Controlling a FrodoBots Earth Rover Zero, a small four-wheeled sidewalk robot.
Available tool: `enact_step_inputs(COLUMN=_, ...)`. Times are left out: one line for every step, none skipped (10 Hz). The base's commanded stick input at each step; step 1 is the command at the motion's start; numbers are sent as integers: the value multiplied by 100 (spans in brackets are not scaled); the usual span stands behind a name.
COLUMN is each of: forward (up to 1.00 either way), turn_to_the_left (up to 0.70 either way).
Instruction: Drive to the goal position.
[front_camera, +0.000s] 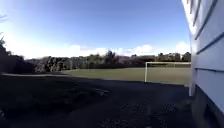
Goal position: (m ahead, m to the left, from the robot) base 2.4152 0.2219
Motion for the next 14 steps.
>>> enact_step_inputs(forward=4, turn_to_the_left=0)
enact_step_inputs(forward=4, turn_to_the_left=0)
enact_step_inputs(forward=4, turn_to_the_left=0)
enact_step_inputs(forward=4, turn_to_the_left=0)
enact_step_inputs(forward=3, turn_to_the_left=0)
enact_step_inputs(forward=4, turn_to_the_left=0)
enact_step_inputs(forward=4, turn_to_the_left=0)
enact_step_inputs(forward=4, turn_to_the_left=0)
enact_step_inputs(forward=4, turn_to_the_left=0)
enact_step_inputs(forward=4, turn_to_the_left=0)
enact_step_inputs(forward=4, turn_to_the_left=0)
enact_step_inputs(forward=4, turn_to_the_left=0)
enact_step_inputs(forward=4, turn_to_the_left=0)
enact_step_inputs(forward=4, turn_to_the_left=0)
